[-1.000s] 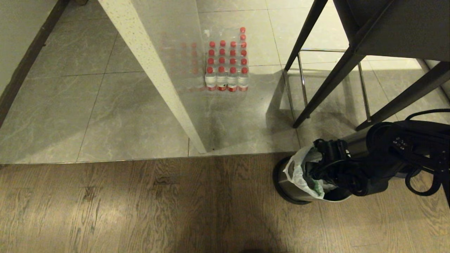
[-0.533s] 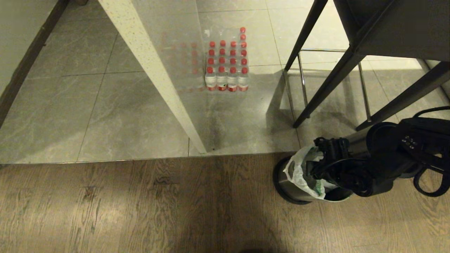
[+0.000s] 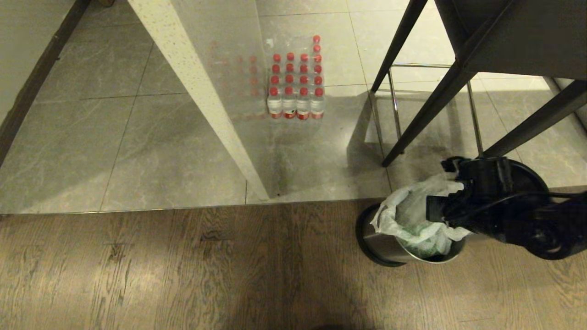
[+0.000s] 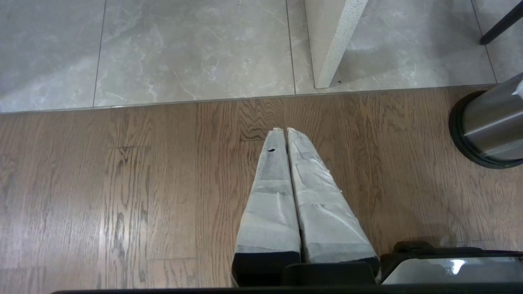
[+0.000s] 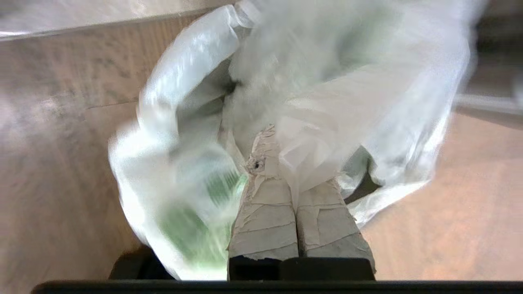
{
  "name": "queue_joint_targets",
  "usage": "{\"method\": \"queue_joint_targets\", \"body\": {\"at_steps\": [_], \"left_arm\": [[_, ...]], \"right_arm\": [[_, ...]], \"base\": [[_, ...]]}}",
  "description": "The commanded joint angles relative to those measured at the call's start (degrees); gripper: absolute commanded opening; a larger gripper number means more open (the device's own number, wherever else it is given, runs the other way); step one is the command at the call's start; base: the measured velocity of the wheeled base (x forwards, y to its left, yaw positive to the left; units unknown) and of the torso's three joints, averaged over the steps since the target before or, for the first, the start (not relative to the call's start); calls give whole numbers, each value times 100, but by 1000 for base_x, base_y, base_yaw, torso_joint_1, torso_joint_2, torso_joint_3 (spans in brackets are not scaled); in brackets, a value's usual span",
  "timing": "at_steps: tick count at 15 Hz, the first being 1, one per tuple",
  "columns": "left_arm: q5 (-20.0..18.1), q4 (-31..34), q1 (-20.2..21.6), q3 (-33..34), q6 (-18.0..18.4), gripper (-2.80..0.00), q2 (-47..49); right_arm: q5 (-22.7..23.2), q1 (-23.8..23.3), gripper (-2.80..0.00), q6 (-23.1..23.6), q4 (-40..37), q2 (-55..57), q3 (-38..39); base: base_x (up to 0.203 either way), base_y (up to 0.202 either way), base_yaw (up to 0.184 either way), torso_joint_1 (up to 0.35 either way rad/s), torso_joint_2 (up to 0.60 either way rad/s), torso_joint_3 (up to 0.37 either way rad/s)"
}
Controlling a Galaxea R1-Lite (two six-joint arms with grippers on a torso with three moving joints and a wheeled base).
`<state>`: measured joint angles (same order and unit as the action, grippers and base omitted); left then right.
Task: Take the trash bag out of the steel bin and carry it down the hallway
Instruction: Pick up the trash bag, then put the trash bag at the door
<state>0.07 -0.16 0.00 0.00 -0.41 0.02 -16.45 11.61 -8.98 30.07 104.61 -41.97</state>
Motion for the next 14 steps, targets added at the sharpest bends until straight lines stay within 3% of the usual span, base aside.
{"method": "queue_joint_targets", "body": {"at_steps": [1,8,14], "left_arm": [[1,-2,0,3,-2,-280,6],[1,-2,0,0,-2,-280,6],[1,-2,0,0,-2,-280,6]], "right_arm": [[-5,-6,-280,16,-418,-1233,157],[-10,-20,-280,125,-2611,-4059,145],[6,-36,-280,123,-3766,-5098,-128]], "base": [[0,0,0,0,0,0],[0,0,0,0,0,0],[0,0,0,0,0,0]]}}
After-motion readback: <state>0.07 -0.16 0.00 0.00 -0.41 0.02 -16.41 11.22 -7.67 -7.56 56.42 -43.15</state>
